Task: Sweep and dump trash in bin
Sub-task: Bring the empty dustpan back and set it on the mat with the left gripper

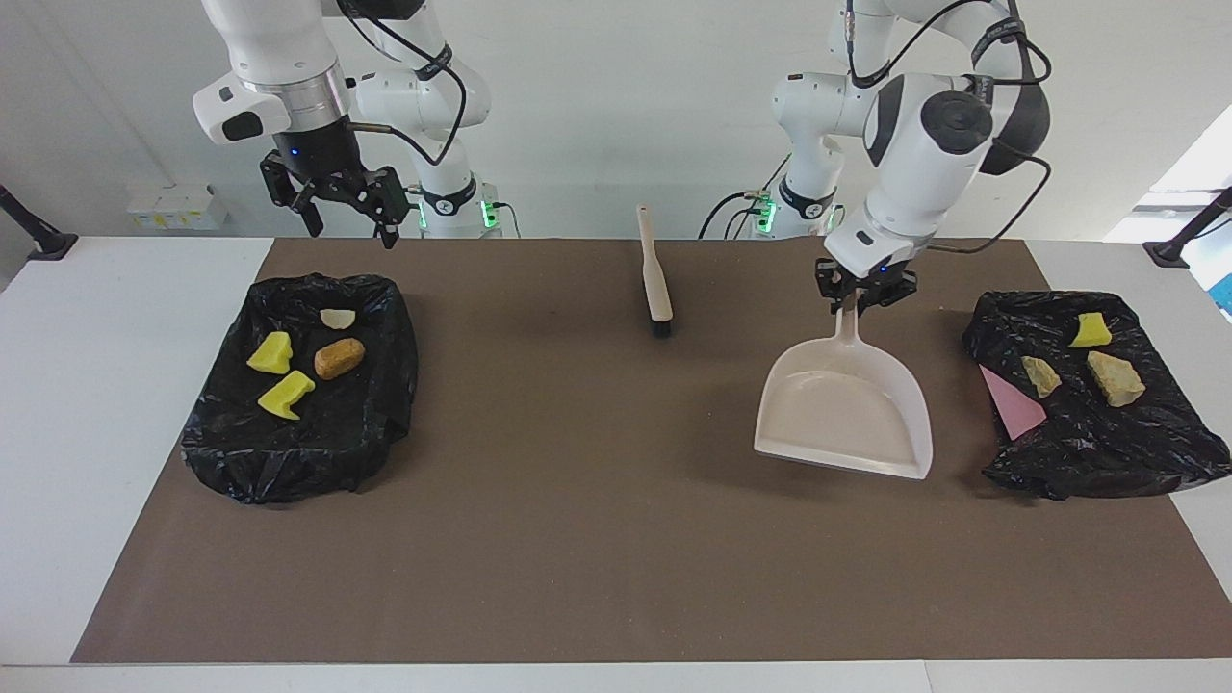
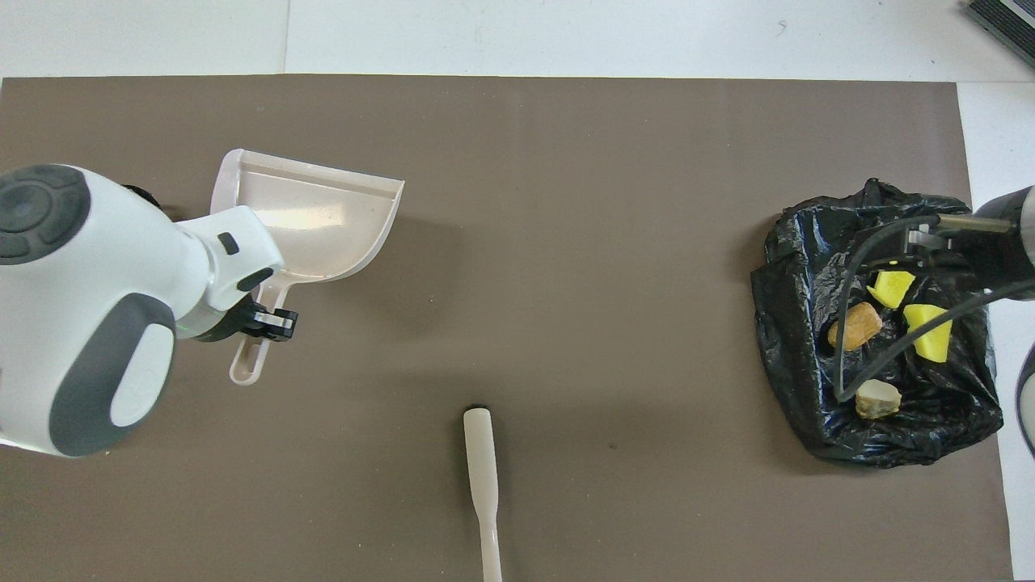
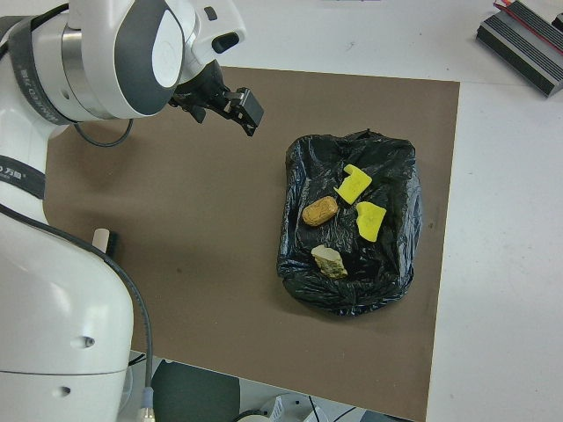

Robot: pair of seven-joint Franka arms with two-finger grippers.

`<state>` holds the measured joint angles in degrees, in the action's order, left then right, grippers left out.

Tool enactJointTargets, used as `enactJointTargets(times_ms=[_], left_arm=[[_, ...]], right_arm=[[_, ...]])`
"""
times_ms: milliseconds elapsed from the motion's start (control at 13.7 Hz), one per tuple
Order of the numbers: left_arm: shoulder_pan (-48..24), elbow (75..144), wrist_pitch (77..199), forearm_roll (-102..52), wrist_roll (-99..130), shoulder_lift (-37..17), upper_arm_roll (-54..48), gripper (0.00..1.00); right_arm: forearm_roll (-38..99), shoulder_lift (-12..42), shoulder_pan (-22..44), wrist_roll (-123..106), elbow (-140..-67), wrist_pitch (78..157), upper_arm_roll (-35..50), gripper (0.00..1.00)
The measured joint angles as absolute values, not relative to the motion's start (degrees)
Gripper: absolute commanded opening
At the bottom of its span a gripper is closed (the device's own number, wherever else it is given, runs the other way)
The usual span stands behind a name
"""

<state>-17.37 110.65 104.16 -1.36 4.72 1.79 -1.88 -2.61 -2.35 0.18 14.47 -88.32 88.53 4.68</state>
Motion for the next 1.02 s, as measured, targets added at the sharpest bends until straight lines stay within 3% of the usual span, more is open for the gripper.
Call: enactJointTargets(times_ms=[437, 874, 1020], left_arm=[[-27.3, 111.0, 117.8, -6.0, 19.7, -5.8, -1.9, 0.0], [-32.1, 111.0, 129.0, -7.9, 27.7, -13.8, -1.8, 0.03], [-32.4, 111.0, 129.7, -7.9, 27.8, -14.6, -1.9, 1.0]], right_arm=[[-2.6, -2.8, -0.9, 9.4, -88.2, 86.0, 4.7, 1.0], [-2.5, -3.5, -0.8, 2.6, -88.3, 81.2, 3.3, 1.0], [-2.4, -3.5, -0.8, 2.5, -88.3, 81.2, 3.1, 1.0]])
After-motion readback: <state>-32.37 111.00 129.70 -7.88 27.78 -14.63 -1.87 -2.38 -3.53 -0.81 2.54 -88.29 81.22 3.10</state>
